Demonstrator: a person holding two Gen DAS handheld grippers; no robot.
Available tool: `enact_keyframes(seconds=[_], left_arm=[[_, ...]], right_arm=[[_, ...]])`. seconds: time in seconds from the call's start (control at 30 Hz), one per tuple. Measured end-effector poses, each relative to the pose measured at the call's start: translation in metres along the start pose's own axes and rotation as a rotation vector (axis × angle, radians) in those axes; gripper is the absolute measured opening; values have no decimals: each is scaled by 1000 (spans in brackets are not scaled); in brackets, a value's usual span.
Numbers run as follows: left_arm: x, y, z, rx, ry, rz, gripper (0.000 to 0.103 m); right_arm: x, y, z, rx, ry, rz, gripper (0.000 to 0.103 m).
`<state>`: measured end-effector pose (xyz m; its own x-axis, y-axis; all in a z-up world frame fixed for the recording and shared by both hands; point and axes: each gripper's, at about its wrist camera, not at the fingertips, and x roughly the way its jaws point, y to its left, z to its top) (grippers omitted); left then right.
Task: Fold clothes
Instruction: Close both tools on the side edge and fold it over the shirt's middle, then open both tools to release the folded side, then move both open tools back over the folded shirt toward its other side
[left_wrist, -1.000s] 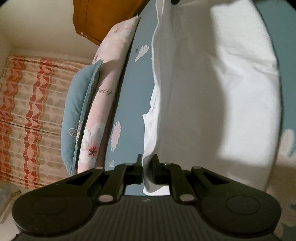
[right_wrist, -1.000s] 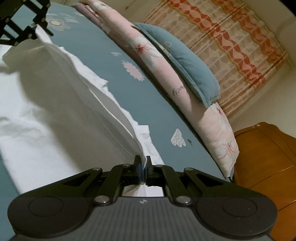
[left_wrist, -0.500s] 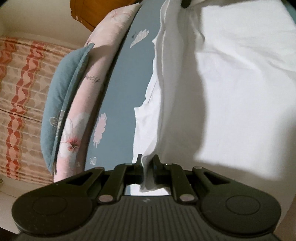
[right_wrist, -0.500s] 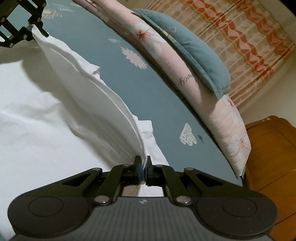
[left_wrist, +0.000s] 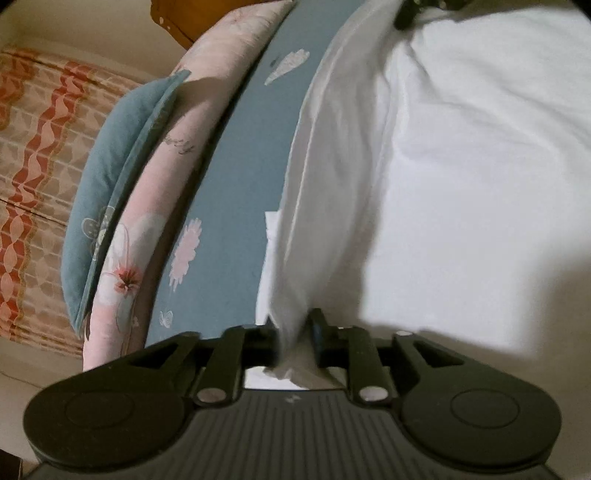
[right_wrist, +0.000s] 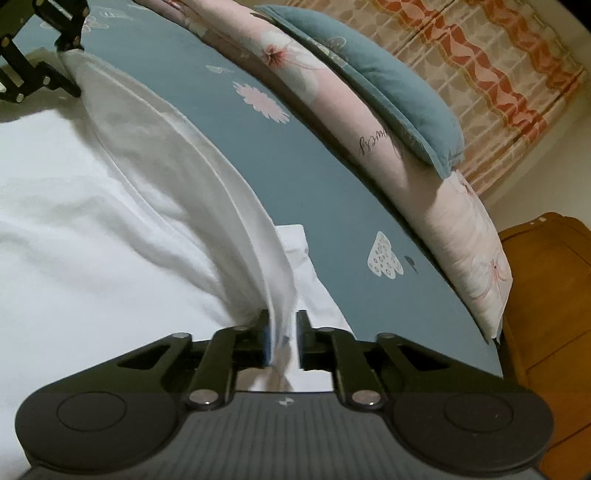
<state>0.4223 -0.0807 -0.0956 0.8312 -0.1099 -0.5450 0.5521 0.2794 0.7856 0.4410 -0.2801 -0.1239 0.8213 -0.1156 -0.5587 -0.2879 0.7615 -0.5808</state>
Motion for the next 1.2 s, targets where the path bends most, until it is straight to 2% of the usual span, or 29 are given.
enact_keyframes(seconds=[0.07,0.13,0.2,0.3,0.47,0.67,0.77,0.87,0.97,1.07,1.13,1.2], left_arm=[[-3,11,1,-49,-26,-6,62],[-9,22,1,-89,-58,-18,63],[-14,30,2,-120,-75,-19,69],[-19,41,0,-163,-72,-9,71],[-16,49,-7,-210,-9,-5,71],[-13,57,-17,-287,47,-46,71],[-16,57,-22,-280,51,-38,71],[-22,57,-25,-295,42,-39,71],[-33,58,-33,-360,13,-103,71],[-44,56,-42,-421,-17,-197,71],[-46,52,-45,-443,-14,-247,71],[-43,47,-45,-435,-4,-263,71]], right_arm=[[0,-4,0,11,-2,4,28],[-1,-9,0,18,-8,6,37],[-4,-16,1,32,-16,16,49],[-14,-33,1,87,-40,53,57],[-11,-76,10,214,-34,130,70],[10,-119,11,393,36,347,70],[12,-139,6,479,25,379,70],[5,-154,0,552,7,359,70],[-20,-147,-13,505,-48,431,71],[-46,-128,-32,414,-84,524,76],[-50,-112,-39,328,-63,520,79],[-49,-97,-45,247,-33,495,79]])
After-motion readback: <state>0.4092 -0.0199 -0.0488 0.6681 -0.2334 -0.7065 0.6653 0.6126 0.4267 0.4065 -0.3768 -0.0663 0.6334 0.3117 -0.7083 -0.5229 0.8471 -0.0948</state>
